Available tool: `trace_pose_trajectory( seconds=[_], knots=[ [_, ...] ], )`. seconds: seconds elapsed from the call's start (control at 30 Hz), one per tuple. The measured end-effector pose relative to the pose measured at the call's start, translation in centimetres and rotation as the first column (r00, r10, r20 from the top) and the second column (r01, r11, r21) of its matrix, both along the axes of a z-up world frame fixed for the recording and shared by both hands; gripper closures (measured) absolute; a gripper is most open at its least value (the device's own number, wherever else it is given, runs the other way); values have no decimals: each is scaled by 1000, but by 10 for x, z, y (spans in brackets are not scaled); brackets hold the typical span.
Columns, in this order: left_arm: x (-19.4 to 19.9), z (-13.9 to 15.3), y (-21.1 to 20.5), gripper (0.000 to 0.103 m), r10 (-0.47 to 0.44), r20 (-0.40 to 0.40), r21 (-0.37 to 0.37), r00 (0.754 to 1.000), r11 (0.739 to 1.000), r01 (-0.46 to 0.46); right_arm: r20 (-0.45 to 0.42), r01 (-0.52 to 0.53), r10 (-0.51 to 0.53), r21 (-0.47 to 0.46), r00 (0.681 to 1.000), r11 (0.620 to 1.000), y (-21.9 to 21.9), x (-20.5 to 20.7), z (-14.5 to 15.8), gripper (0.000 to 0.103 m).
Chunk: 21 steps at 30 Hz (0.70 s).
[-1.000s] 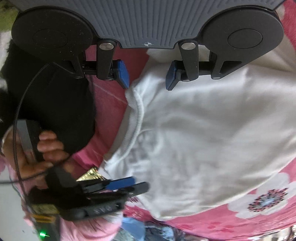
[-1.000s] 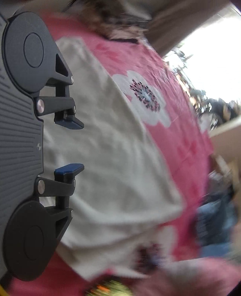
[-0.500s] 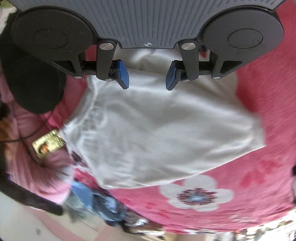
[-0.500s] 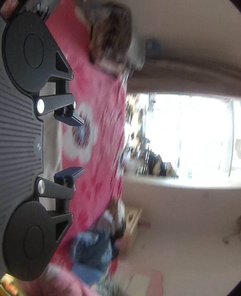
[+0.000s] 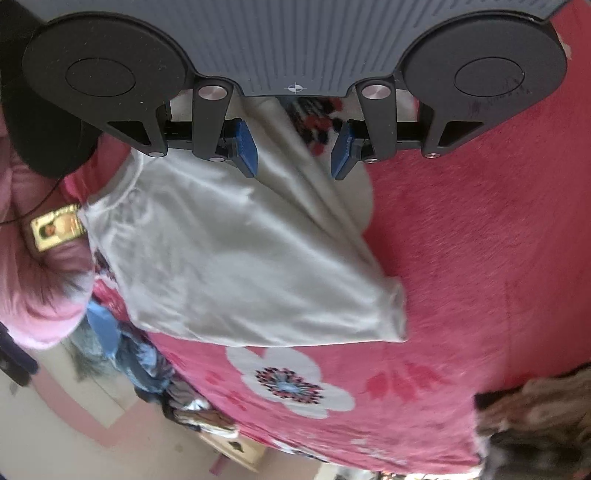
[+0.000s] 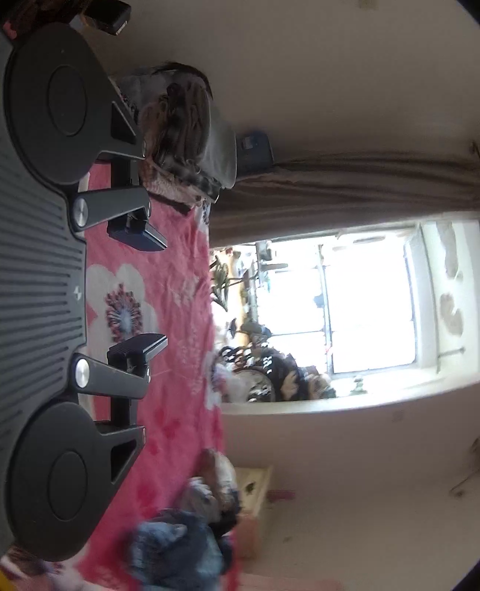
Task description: Fold clothes
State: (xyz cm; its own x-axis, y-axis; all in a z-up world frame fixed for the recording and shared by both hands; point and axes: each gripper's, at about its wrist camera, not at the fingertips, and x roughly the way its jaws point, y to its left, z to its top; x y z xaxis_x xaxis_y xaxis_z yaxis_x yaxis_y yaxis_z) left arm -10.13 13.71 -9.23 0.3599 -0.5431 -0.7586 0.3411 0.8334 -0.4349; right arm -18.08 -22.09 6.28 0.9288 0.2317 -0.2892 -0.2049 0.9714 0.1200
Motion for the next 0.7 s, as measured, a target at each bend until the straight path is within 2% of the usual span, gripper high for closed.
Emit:
trace_pose_trajectory(
  seconds=[0.1, 0.13, 0.17, 0.2, 0.23, 0.27, 0.33, 0.4, 0.57, 0.6, 0.67, 0.7],
  knots=[
    [9, -6, 11, 59, 42, -16, -44, 999, 998, -42, 13, -77, 77, 27, 997, 997, 3, 6, 4, 48],
    [11, -8, 13, 59, 52, -22, -58, 998, 997, -53, -21, -131, 133, 57, 991, 990, 4, 12, 2, 47],
    [13, -10, 16, 59, 60, -29, -77, 998, 995, -62, -54, -184, 189, 90, 980, 979, 5, 18, -1, 43],
    [17, -12, 19, 59, 67, -38, -97, 997, 993, -71, -85, -234, 245, 124, 966, 964, 6, 25, -3, 34],
    [19, -14, 21, 59, 69, -50, -122, 996, 990, -74, -118, -281, 301, 159, 946, 946, 8, 31, -6, 29],
    [22, -16, 23, 59, 65, -68, -155, 996, 985, -75, -187, -312, 349, 198, 918, 929, 14, 40, -16, 25],
    [26, -20, 26, 58, 63, -89, -200, 994, 977, -79, -285, -323, 376, 216, 882, 922, 30, 51, -40, 25],
    [29, -24, 26, 57, 66, -104, -216, 992, 972, -87, -383, -356, 404, 191, 831, 915, 53, 59, -69, 25],
    [40, -36, 22, 57, 56, -156, -251, 986, 963, -94, -522, -398, 409, 141, 748, 907, 104, 72, -128, 25],
    [42, -39, 19, 56, 47, -175, -253, 983, 963, -91, -546, -409, 413, 137, 729, 902, 113, 75, -138, 25],
    [45, -43, 14, 56, 32, -195, -238, 980, 968, -79, -614, -448, 425, 127, 666, 885, 133, 77, -160, 25],
    [45, -45, 11, 56, 28, -195, -226, 980, 971, -72, -633, -454, 415, 112, 654, 884, 138, 74, -167, 25]
  ],
)
